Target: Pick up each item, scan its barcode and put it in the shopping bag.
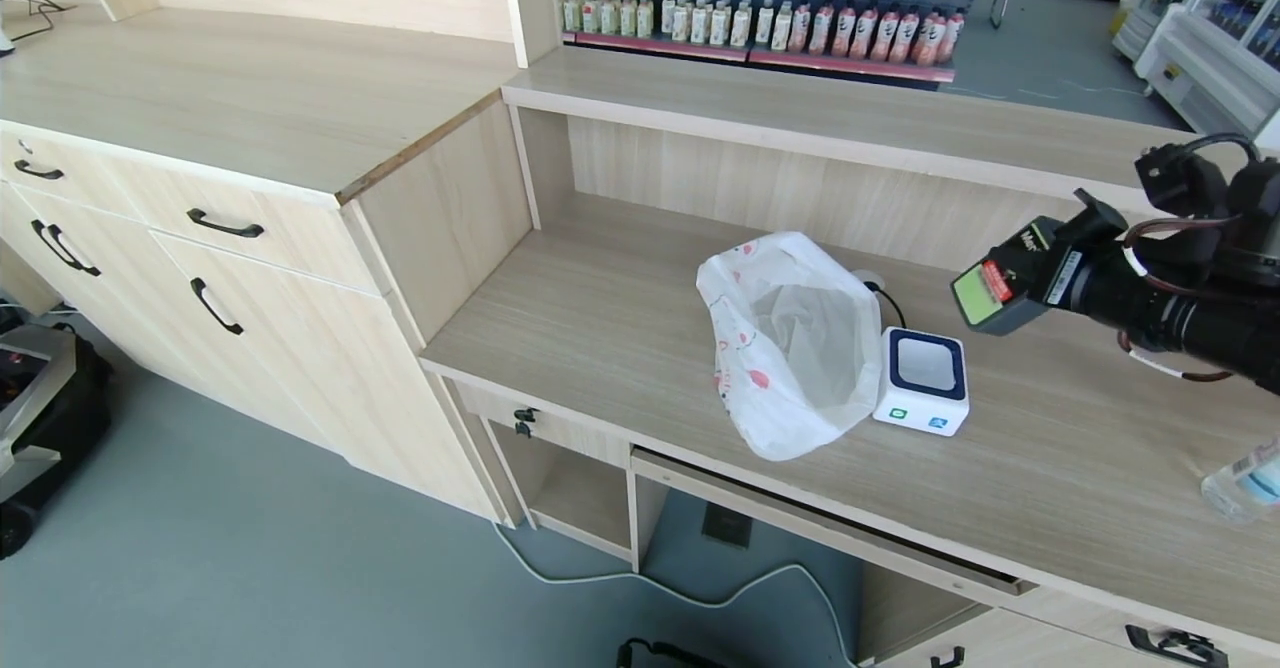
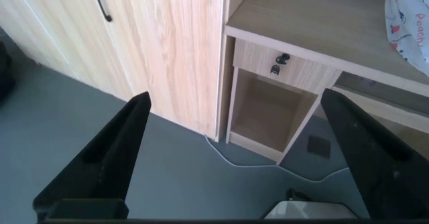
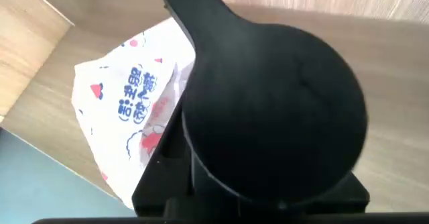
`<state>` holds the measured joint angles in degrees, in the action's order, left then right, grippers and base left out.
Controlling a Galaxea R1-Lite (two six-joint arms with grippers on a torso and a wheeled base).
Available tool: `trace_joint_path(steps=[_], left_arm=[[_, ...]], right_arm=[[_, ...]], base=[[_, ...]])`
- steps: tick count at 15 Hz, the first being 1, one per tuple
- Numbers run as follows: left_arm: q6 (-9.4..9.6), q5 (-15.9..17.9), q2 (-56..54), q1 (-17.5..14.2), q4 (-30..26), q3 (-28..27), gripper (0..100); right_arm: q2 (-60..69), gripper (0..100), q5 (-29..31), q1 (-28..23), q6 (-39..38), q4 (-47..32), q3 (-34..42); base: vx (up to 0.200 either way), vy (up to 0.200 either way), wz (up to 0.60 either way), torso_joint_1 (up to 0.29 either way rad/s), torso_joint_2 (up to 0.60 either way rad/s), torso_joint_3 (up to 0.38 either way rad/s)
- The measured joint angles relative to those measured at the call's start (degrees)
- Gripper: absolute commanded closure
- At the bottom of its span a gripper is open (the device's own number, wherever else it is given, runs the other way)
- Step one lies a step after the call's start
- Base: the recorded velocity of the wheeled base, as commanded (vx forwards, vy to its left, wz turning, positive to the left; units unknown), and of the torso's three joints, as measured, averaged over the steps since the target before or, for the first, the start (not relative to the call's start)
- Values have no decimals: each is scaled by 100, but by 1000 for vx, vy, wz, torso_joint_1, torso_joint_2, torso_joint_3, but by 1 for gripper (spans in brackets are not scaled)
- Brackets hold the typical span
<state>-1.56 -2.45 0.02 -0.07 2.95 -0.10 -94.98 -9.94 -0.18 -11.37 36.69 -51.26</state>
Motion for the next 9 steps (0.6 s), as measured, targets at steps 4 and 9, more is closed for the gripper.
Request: trace_joint_path(steps=[4, 9], left_arm=[[0, 2, 0, 0, 0, 0, 0], [1, 0, 0, 0, 0, 0, 0]], right_arm=[[-649, 100, -21, -139, -546, -322, -172], [-1254, 100, -35, -190, -789, -388, -791]], base=[[0, 0, 0, 0, 0, 0], [0, 0, 0, 0, 0, 0]])
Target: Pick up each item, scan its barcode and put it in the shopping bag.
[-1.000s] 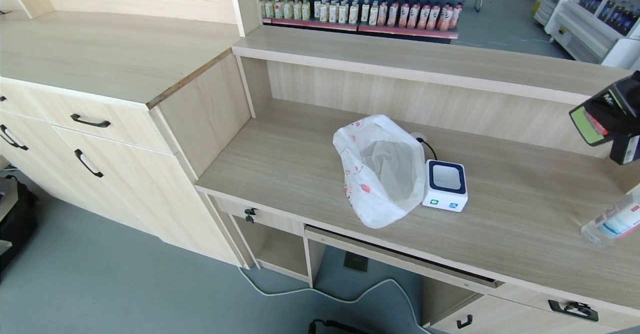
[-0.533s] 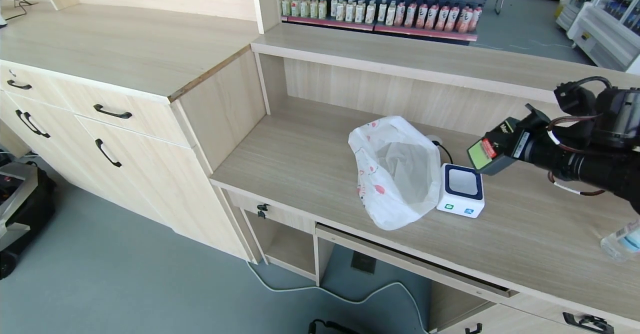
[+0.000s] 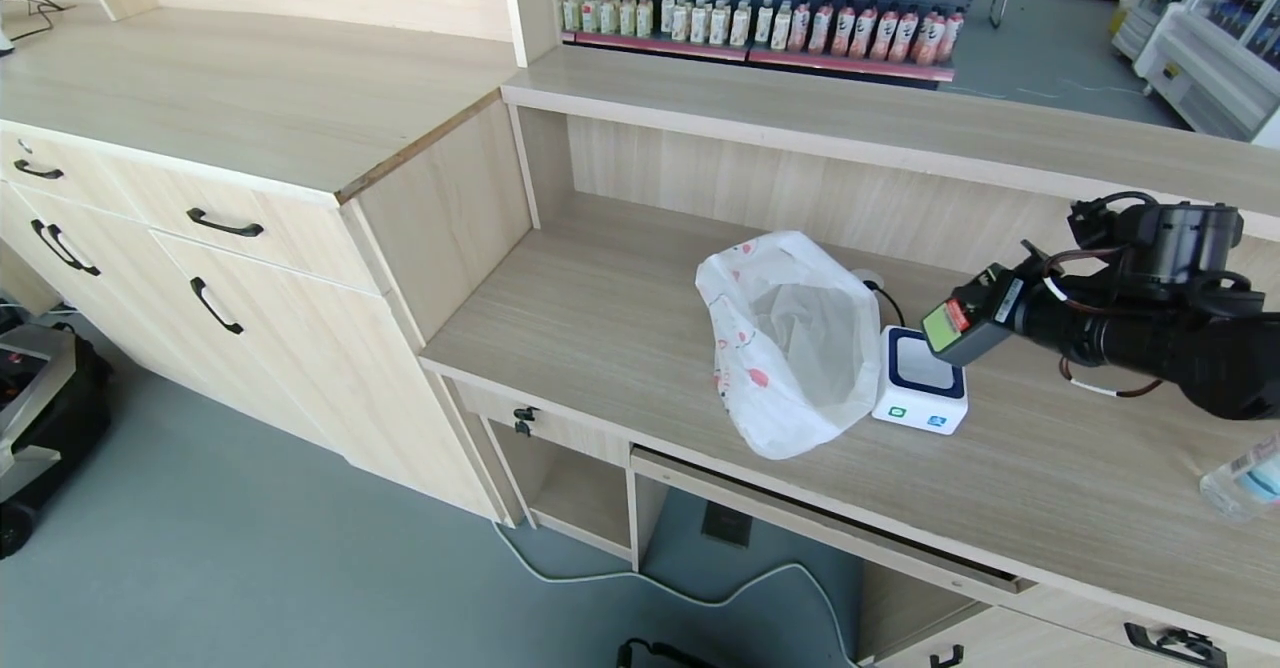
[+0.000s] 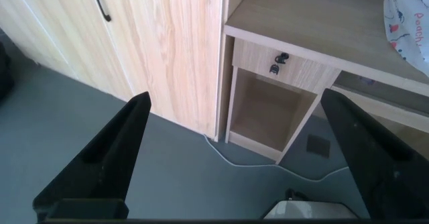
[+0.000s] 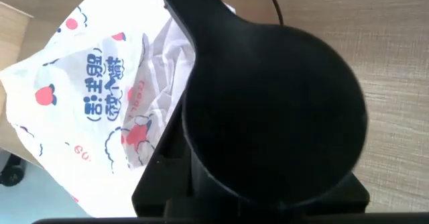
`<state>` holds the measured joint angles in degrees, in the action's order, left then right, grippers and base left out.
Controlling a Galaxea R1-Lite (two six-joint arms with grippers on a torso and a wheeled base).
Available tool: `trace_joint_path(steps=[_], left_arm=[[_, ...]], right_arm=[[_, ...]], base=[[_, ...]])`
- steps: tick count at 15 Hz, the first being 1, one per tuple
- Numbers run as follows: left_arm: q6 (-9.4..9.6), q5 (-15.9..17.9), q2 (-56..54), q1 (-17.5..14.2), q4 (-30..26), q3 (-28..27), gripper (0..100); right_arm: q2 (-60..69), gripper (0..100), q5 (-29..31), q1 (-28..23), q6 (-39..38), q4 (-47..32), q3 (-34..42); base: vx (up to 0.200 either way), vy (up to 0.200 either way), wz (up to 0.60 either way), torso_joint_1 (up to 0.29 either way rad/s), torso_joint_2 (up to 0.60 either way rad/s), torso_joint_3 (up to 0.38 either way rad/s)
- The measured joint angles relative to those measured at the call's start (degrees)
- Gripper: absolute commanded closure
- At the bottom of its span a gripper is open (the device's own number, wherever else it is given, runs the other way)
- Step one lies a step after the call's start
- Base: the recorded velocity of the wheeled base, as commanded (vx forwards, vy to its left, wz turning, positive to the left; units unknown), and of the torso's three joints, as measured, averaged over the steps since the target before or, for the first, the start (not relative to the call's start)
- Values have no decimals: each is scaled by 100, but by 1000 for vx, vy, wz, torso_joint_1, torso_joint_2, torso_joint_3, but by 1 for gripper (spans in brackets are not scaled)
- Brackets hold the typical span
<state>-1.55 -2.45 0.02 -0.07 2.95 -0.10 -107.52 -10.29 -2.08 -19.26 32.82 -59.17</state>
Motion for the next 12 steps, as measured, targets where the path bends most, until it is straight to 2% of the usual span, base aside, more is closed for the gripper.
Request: trace_joint_path(steps=[12], left_arm=[[0, 2, 0, -2, 2, 0, 0]], right_arm=[[-658, 100, -95, 338, 110, 66, -391]], base=[[0, 0, 0, 0, 0, 0]])
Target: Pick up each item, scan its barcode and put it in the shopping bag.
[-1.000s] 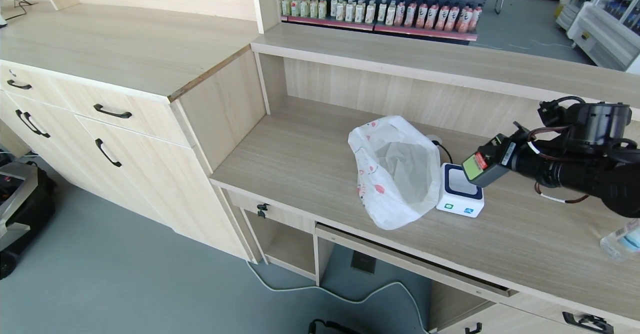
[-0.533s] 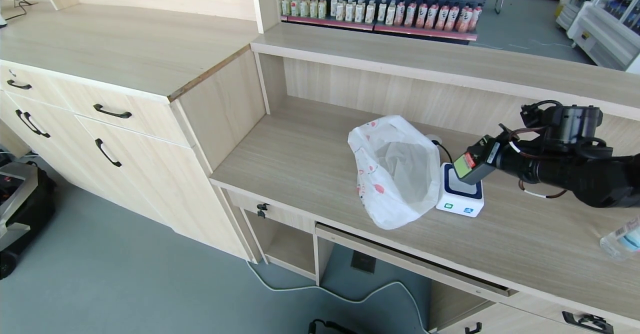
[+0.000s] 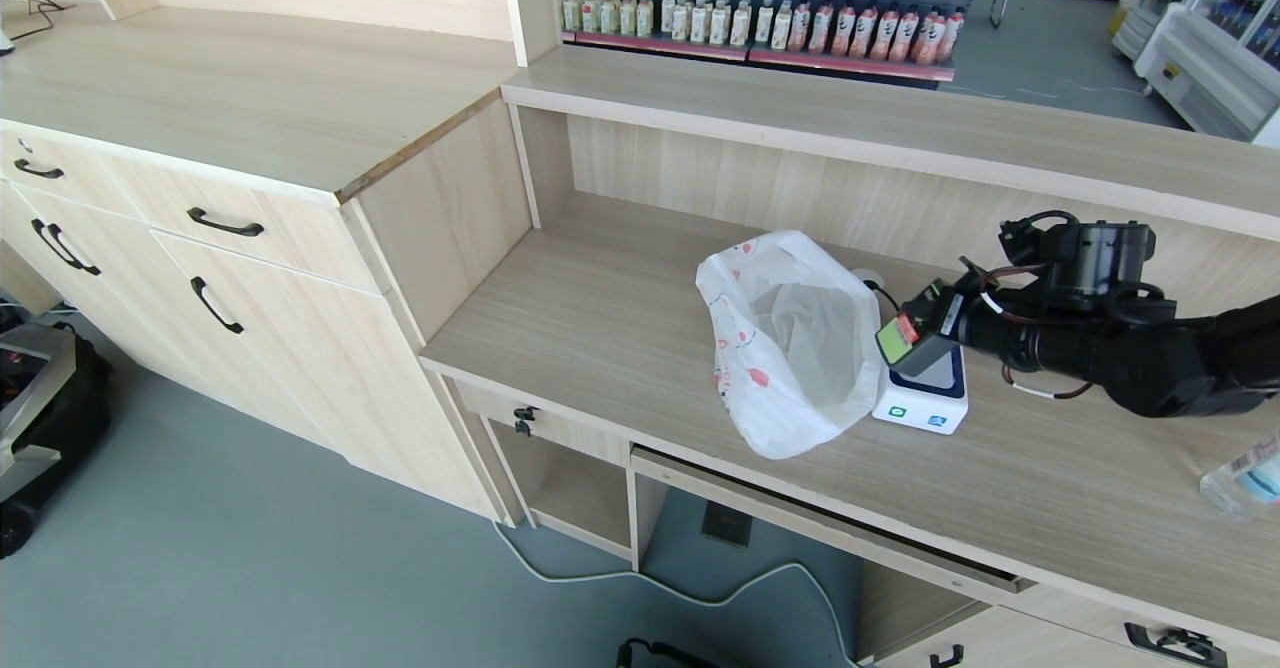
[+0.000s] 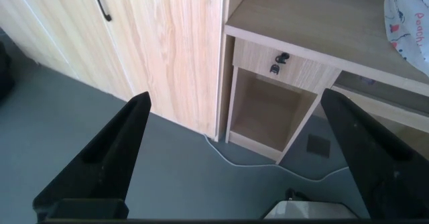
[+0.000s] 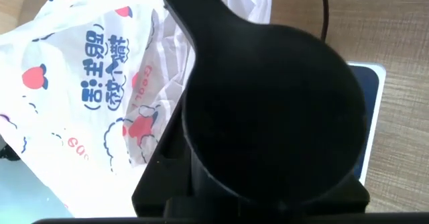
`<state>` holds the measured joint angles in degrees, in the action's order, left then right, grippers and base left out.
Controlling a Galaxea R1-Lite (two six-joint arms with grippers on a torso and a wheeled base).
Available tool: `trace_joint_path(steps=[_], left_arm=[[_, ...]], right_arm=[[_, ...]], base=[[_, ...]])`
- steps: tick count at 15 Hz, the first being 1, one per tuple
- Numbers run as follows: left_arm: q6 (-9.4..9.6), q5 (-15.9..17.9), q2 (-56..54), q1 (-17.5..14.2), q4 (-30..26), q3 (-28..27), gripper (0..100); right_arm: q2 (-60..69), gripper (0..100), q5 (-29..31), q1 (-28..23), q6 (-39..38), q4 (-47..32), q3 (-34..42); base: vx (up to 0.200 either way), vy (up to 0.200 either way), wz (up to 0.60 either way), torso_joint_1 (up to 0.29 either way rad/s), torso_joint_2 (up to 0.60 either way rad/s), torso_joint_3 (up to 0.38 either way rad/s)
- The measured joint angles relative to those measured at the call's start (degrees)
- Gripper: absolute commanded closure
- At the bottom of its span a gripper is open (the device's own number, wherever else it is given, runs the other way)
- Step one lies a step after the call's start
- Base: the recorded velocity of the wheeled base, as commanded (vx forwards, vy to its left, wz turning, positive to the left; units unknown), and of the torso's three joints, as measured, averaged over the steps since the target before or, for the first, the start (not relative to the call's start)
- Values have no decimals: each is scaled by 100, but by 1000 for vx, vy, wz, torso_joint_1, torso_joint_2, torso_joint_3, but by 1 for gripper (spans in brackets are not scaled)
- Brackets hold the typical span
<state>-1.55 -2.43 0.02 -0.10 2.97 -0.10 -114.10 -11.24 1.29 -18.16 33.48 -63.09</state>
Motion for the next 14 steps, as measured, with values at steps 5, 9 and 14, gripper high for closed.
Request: trace_joint_path(steps=[5, 9, 14], left_arm=[[-1, 0, 0, 2, -2, 0, 0], [-1, -2, 0, 5, -2, 0, 0], [-1, -2, 0, 0, -2, 0, 0]], right_arm=[[-108, 100, 11, -11, 328, -1, -78], [-166, 100, 24, -35, 333, 32, -174], [-207, 100, 33, -100, 333, 43, -182]], base=[[0, 0, 0, 0, 0, 0], [0, 0, 0, 0, 0, 0], [0, 0, 0, 0, 0, 0]])
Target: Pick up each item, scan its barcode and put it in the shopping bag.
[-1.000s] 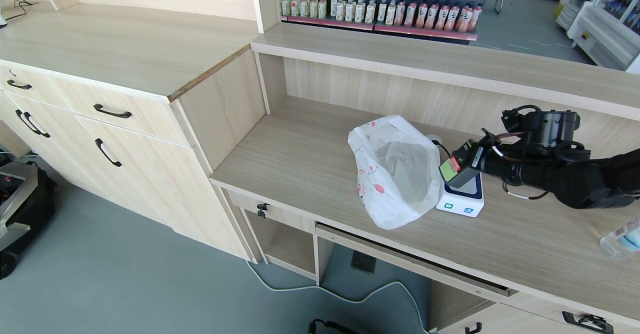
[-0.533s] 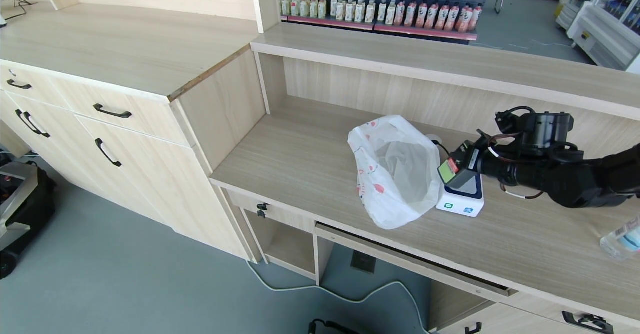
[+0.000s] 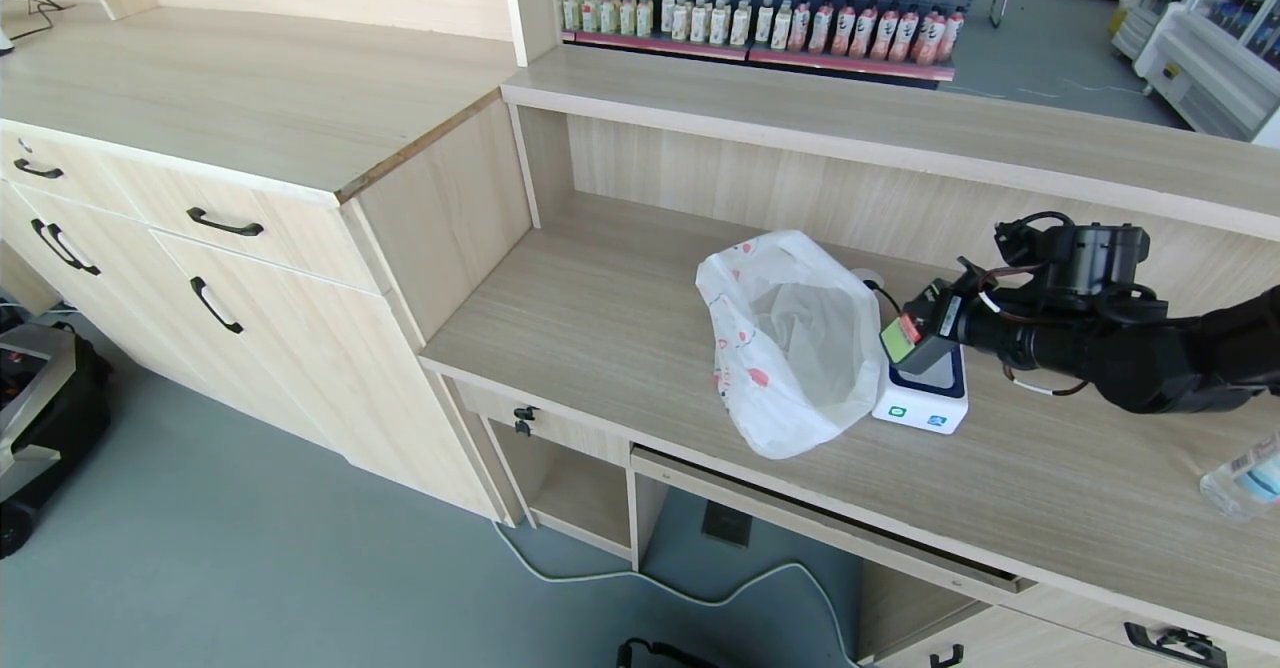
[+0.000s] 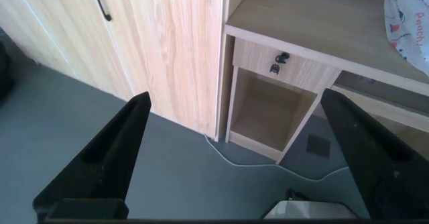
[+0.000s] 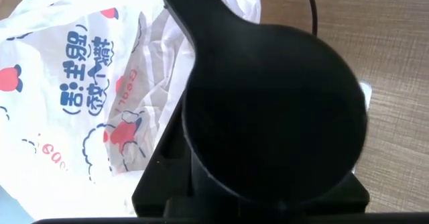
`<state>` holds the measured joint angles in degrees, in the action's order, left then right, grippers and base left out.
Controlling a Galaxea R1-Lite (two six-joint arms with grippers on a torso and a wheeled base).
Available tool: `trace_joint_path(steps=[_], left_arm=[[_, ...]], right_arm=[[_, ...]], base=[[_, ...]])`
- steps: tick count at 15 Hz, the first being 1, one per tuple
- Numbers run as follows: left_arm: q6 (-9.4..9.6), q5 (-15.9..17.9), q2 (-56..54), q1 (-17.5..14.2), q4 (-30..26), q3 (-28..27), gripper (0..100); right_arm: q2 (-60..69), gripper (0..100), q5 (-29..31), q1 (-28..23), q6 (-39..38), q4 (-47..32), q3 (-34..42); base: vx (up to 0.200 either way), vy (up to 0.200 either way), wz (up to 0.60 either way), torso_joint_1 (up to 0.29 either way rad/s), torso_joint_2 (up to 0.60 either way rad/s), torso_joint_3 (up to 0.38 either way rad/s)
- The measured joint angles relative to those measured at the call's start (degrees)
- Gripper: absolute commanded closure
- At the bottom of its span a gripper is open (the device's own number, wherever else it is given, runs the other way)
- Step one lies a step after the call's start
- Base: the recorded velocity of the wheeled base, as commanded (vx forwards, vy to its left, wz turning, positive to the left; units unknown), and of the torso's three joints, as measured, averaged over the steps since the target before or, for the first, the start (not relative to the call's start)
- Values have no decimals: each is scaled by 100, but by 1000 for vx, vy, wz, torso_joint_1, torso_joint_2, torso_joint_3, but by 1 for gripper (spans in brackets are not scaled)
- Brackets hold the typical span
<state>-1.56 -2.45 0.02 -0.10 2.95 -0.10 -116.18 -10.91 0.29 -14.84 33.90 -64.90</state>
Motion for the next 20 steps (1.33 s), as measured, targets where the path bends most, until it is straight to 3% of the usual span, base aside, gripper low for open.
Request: trace_joint_path(steps=[20], left_arm=[[1, 0, 0, 5, 2, 0, 0]], right_arm=[[-52, 100, -1, -73, -76, 77, 24]], base=[[0, 0, 0, 0, 0, 0]])
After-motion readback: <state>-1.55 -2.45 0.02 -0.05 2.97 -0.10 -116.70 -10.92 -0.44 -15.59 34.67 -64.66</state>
